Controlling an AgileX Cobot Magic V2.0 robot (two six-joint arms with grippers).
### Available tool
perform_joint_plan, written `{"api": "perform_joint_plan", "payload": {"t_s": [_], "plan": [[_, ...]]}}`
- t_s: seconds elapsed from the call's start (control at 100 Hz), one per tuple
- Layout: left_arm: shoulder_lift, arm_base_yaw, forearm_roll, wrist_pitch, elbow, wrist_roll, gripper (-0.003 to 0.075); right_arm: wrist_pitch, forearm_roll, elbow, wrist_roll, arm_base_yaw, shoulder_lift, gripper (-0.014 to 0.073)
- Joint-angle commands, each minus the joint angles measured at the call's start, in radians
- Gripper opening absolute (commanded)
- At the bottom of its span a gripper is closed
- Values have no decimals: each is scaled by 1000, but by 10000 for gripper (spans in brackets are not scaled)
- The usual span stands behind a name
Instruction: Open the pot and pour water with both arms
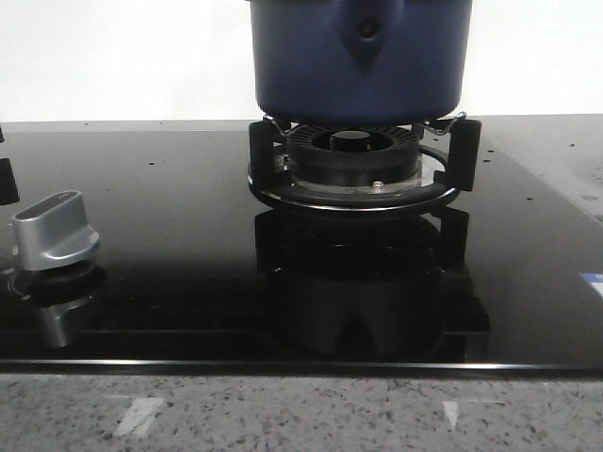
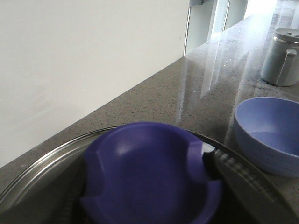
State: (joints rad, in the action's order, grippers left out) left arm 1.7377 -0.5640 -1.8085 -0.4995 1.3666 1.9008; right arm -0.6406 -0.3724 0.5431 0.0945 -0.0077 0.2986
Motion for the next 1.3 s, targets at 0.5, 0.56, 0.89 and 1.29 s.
{"api": "perform_joint_plan", "payload": {"t_s": [0.5, 0.56, 0.89, 1.29], "plan": [[-72, -9, -63, -125, 30, 6, 159, 68, -15, 23, 8, 3, 18, 330], [-72, -9, -63, -125, 30, 6, 175, 66, -15, 23, 8, 3, 18, 330], [-72, -9, -63, -125, 30, 6, 255, 49, -15, 23, 8, 3, 18, 330], [-72, -9, -63, -134, 30, 6, 277, 49, -15, 23, 8, 3, 18, 330]]}}
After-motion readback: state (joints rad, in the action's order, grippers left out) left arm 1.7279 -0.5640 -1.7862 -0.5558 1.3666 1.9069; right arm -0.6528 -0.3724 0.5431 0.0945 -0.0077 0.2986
